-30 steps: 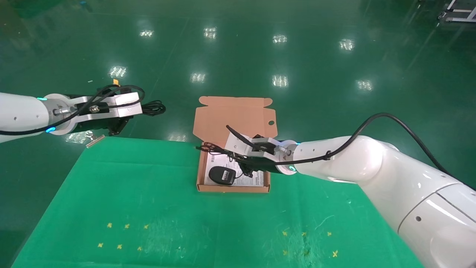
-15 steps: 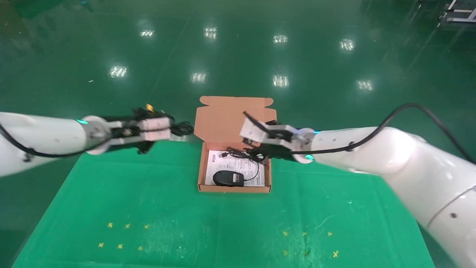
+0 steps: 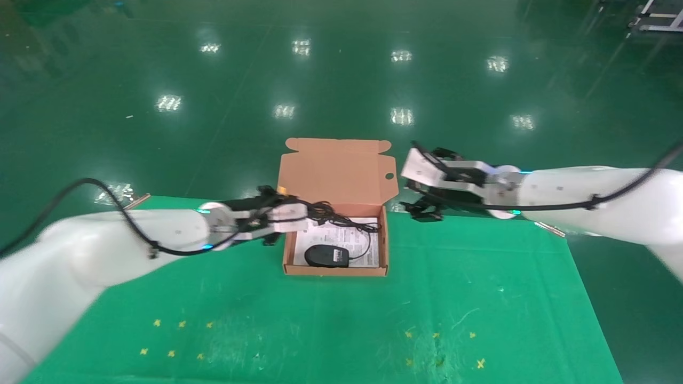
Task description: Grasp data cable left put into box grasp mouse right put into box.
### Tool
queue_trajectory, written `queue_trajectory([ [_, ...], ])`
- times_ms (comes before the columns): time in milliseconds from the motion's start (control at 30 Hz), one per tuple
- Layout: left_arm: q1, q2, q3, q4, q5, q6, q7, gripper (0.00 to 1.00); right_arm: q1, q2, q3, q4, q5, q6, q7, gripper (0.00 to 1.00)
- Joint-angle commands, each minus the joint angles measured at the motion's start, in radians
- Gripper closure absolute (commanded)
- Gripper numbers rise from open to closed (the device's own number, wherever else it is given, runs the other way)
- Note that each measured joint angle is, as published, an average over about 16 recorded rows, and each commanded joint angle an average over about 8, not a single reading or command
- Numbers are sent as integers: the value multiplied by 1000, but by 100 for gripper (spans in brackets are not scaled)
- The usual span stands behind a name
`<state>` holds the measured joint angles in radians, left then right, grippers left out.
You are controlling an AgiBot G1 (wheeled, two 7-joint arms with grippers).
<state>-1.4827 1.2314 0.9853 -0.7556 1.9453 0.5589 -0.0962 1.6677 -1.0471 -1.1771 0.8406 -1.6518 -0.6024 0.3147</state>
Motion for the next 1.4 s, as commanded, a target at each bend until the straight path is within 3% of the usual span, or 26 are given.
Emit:
queue_trajectory([
  [33, 8, 36, 2, 42, -26, -22, 47, 100, 3, 31, -4, 32, -15, -4, 19, 0],
  [233, 12, 107, -10, 137, -125, -44, 184, 100, 15, 95, -15, 115, -63, -19, 86, 0],
  [467, 14, 125, -16, 173, -258, -34, 320, 100, 30, 138, -29, 185, -123, -39, 154, 0],
  [500, 13, 126, -16, 176, -272, -31, 333, 94, 32, 140, -31, 190, -130, -42, 161, 0],
  [733, 11, 132, -16, 192, -338, -19, 387, 7, 40, 148, -38, 213, -160, -53, 190, 0],
  [767, 10, 132, -16, 194, -343, -18, 391, 0, 40, 149, -38, 214, -162, -53, 192, 0],
  [1400, 2, 114, -20, 172, -327, -21, 371, 0, 45, 147, -33, 204, -153, -48, 182, 0],
])
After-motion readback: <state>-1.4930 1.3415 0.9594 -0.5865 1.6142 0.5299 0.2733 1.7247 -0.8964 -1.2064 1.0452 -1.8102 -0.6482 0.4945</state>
